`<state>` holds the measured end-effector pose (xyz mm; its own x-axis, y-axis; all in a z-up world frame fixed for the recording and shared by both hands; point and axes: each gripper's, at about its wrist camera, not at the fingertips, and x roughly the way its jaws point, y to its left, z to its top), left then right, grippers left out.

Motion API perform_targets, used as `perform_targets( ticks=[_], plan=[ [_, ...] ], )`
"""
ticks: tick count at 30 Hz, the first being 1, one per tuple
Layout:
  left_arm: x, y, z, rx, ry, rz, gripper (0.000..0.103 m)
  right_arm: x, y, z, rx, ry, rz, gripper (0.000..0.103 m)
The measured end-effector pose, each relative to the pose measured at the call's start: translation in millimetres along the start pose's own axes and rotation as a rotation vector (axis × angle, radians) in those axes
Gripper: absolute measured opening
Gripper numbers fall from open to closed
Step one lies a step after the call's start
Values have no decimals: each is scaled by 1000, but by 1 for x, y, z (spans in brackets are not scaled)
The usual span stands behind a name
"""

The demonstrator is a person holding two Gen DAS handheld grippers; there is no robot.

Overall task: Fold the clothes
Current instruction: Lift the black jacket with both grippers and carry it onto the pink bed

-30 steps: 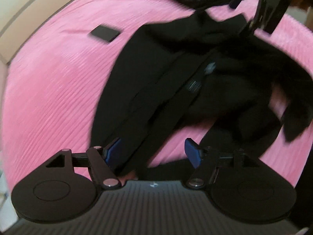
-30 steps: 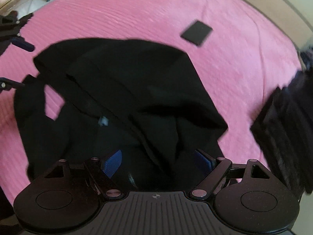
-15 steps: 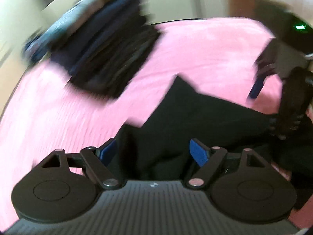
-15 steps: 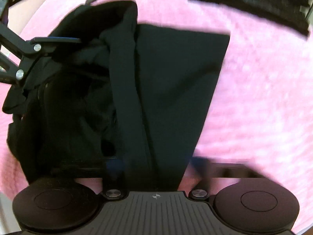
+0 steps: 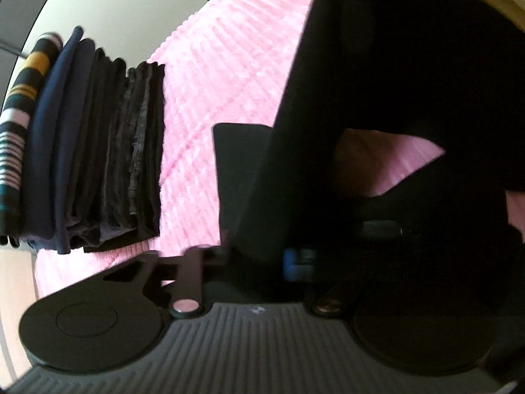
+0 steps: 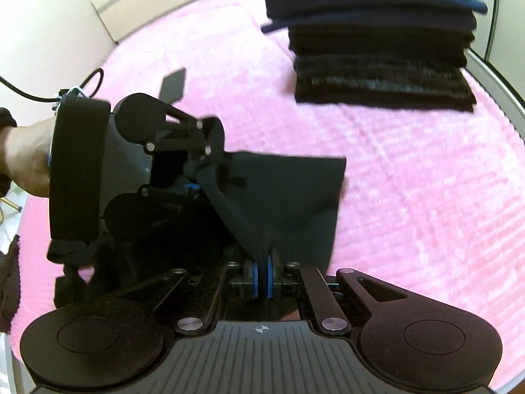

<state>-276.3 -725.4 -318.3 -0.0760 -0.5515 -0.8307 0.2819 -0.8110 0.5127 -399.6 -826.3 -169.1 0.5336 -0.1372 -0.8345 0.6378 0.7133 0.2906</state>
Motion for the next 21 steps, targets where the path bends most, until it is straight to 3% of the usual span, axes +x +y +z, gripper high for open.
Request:
perform_targets(
  ticks=[2, 5, 6, 7, 8, 11, 17, 21],
  plan=[
    [-13, 18, -3, -86, -3, 26, 11, -5, 5, 4, -20, -30, 7, 4],
    [-49, 60, -21, -332, -12, 93, 10, -3, 20, 15, -72, -93, 22, 7],
    [-63, 73, -31, -406, -13, 127, 9, -5, 26, 20, -96, -123, 31, 38],
    [-78, 87, -42, -479, -10, 161, 9, -7, 31, 26, -119, -153, 39, 61],
    [-93, 99, -55, -551, 1, 196, 9, -10, 37, 30, -135, -191, 34, 99],
    [-147, 128, -109, -760, 42, 320, 9, -16, 48, 41, -135, -274, 17, 102],
    [-265, 145, -235, -1125, 203, 610, 9, 33, 53, 29, 45, -84, 44, 102],
    [-311, 117, -320, -1363, 347, 682, 9, 87, 65, 11, 227, 25, 119, 102]
  ],
)
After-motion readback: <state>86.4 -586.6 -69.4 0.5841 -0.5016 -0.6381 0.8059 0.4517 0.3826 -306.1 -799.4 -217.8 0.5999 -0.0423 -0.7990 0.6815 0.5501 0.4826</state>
